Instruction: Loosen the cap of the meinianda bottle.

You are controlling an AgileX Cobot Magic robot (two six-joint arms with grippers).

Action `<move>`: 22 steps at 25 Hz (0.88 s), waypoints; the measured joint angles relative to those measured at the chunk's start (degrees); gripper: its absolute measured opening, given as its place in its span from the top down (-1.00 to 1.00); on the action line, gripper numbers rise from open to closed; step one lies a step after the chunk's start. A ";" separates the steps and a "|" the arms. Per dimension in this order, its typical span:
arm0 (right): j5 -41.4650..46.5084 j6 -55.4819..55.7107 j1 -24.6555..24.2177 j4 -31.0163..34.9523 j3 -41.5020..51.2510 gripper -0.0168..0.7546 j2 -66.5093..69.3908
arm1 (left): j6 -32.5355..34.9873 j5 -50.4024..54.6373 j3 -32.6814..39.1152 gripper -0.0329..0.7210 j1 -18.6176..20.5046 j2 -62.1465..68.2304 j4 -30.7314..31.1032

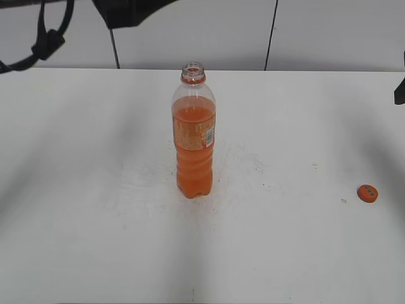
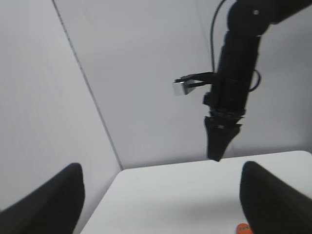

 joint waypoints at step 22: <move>18.66 -2.04 0.00 -0.94 0.00 -0.32 -2.14 | 35.20 107.09 -4.01 -0.55 7.74 -3.64 -71.59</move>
